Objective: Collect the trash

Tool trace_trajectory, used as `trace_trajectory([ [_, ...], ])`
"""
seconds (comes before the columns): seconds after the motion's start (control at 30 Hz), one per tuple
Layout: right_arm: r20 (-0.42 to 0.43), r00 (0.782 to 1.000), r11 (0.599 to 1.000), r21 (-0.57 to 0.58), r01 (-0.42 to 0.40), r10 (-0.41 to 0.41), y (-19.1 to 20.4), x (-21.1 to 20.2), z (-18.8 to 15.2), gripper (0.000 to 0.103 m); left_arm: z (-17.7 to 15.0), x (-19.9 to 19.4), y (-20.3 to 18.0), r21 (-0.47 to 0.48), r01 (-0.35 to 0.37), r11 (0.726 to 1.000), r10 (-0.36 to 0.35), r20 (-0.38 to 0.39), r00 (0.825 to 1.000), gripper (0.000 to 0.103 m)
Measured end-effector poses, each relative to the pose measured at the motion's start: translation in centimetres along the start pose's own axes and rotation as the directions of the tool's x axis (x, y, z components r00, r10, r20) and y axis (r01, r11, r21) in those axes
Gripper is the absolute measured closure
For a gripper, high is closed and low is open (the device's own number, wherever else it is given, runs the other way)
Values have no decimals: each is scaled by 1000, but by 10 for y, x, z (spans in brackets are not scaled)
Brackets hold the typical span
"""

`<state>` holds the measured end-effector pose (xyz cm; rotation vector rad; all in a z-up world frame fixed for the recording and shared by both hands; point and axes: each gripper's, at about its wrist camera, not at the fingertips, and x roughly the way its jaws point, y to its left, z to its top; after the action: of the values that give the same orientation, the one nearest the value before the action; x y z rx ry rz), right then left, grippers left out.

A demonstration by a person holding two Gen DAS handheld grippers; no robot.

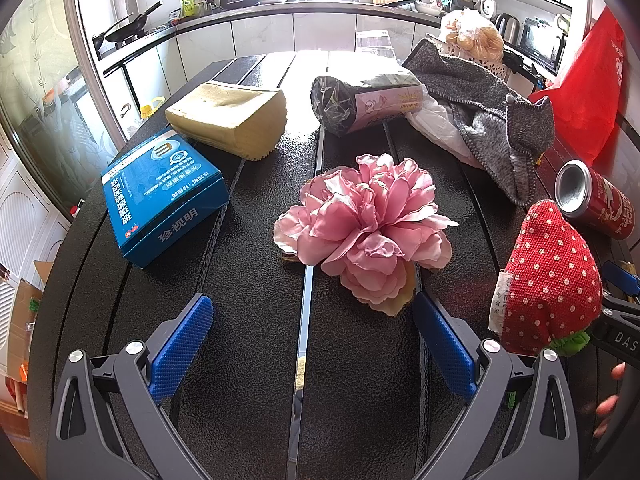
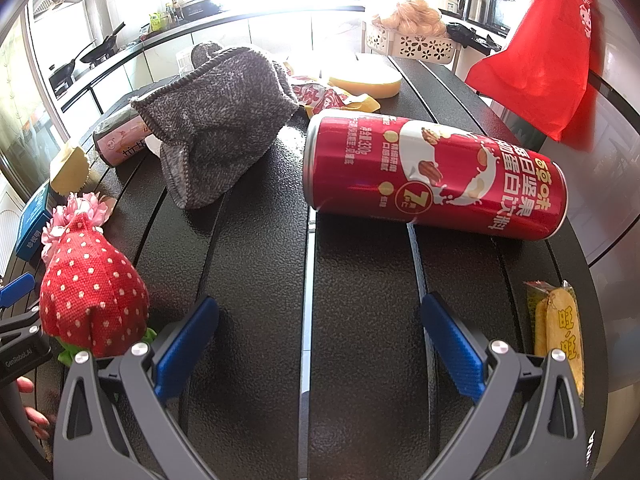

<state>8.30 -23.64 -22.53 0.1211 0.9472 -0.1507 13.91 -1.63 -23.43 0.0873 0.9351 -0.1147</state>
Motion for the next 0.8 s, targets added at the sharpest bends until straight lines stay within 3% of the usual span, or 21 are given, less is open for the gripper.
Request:
trace_trajectory([
  [0.23, 1, 1000, 1000, 0, -4, 4, 2, 2, 1, 2, 2, -2, 3, -5, 27, 1000, -27, 9, 1000, 8],
  [0.3, 14, 999, 999, 22, -31, 31, -1, 0, 1, 3, 1, -6, 5, -14, 55, 998, -55, 30, 998, 8],
  [0.37, 31, 997, 996, 60, -69, 67, -10, -5, 1, 3, -1, -14, 6, -5, 32, 999, -32, 72, 997, 8],
  [0.5, 131, 989, 993, 95, -75, 62, -21, -34, 6, 3, 0, -40, 7, -2, -3, 1000, 3, 154, 988, 8],
  [0.63, 265, 963, 994, 84, -64, 39, -24, -81, 12, 3, 5, -69, 10, -34, 6, 999, 2, 216, 977, 8],
  [0.8, 374, 927, 999, 35, -38, 22, -16, -128, 14, 3, 16, -110, 5, -36, 7, 999, 4, 299, 954, 8],
])
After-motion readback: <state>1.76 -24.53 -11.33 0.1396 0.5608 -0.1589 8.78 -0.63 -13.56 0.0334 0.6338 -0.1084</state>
